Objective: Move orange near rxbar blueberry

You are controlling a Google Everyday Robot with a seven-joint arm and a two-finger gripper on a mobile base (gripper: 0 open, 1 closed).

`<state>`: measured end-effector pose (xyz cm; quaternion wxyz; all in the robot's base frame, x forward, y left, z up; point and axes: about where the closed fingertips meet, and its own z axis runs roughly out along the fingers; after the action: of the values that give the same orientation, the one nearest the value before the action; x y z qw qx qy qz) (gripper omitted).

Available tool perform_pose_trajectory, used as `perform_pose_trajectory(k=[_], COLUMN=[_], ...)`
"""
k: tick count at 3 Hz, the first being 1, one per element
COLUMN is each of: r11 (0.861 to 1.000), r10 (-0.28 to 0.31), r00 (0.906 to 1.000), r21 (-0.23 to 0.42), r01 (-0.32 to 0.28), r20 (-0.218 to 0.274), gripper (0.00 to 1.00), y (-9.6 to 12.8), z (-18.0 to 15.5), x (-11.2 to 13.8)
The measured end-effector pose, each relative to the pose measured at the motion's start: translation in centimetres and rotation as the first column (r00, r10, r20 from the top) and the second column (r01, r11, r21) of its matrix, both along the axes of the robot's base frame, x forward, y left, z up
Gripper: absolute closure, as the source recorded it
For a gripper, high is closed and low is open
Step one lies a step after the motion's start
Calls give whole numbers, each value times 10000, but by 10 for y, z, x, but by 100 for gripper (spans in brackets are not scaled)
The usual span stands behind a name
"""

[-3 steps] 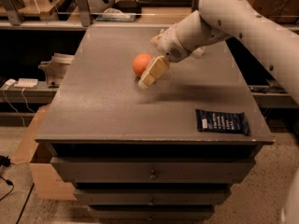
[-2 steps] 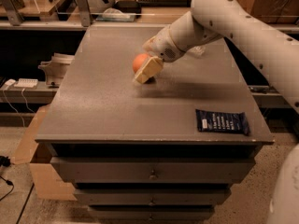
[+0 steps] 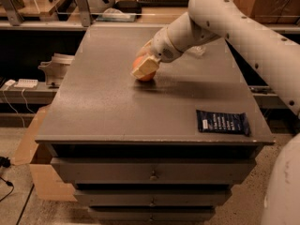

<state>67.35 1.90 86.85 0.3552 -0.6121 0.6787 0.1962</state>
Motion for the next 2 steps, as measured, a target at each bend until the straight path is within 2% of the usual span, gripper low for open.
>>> perform_pose_trajectory(k=[1,2], r11=[10000,9994], r10=[-10,-166], r00=[9998,9987], r21=[-71,-304], r01=[11,181], r20=[178,486], gripper=[90,100], y=[-15,-44], z=[12,39], x=[0,-6])
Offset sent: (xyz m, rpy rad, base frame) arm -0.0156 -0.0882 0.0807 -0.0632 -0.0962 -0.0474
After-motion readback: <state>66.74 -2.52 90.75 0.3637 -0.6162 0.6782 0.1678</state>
